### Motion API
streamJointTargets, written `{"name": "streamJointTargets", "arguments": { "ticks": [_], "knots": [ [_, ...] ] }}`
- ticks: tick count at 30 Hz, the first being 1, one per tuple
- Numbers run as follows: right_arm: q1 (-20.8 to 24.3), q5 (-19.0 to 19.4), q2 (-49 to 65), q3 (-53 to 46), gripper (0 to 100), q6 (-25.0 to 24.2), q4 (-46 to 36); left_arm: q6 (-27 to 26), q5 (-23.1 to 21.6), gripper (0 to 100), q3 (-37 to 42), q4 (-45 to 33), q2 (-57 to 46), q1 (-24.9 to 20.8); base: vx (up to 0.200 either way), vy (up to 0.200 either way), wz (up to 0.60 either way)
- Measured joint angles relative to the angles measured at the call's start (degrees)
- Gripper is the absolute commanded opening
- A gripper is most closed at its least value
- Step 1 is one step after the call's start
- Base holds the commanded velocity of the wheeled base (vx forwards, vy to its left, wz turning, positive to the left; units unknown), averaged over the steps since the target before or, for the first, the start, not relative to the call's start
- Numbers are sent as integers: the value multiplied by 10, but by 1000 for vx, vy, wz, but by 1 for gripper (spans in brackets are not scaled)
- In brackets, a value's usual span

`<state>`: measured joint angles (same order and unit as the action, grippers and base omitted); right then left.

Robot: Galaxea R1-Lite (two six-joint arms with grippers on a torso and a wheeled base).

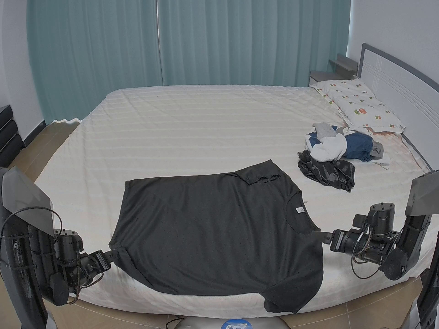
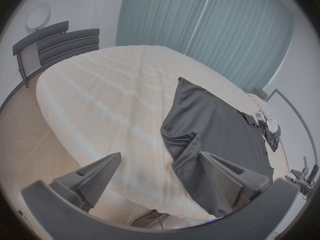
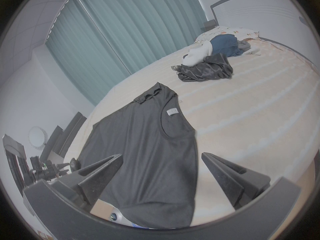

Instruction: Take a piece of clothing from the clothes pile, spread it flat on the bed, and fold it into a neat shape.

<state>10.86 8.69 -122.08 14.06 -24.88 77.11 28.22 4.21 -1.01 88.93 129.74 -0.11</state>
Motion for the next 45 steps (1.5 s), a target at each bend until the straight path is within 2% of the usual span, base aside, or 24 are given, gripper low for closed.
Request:
{"name": "streamJointTargets", "arguments": {
  "ticks": [4, 7, 16, 21, 25, 30, 37, 40, 45],
  "knots": [
    [11, -2, 9, 40, 100, -41, -30, 9, -1, 100, 0, 0, -10, 4, 0, 0, 0],
    [16, -2, 17, 58, 100, -52, -47, -1, 1, 100, 0, -8, -15, 7, 0, 0, 0],
    [17, -2, 26, 69, 100, -56, -59, -94, 4, 100, 0, -218, -71, 13, 0, 0, 0],
    [16, -2, 29, 71, 100, -57, -62, -141, 10, 100, 0, -293, -128, 15, 0, 0, 0],
    [17, 0, 32, 82, 100, -57, -65, -146, 7, 100, 0, -286, -163, 15, 0, 0, 0],
    [20, 4, 30, 109, 100, -57, -92, -140, -27, 100, 0, -278, -181, 13, 0, 0, 0],
    [33, 9, 24, 166, 100, -64, -160, -71, -42, 100, -15, -277, -180, 13, 0, 86, 0],
    [45, 12, 18, 188, 100, -82, -167, -64, -46, 100, -20, -277, -176, 13, 0, 200, 0],
    [57, 13, -3, 226, 100, -97, -182, -63, -48, 100, -25, -270, -164, 12, 0, 0, 0]
  ]
}}
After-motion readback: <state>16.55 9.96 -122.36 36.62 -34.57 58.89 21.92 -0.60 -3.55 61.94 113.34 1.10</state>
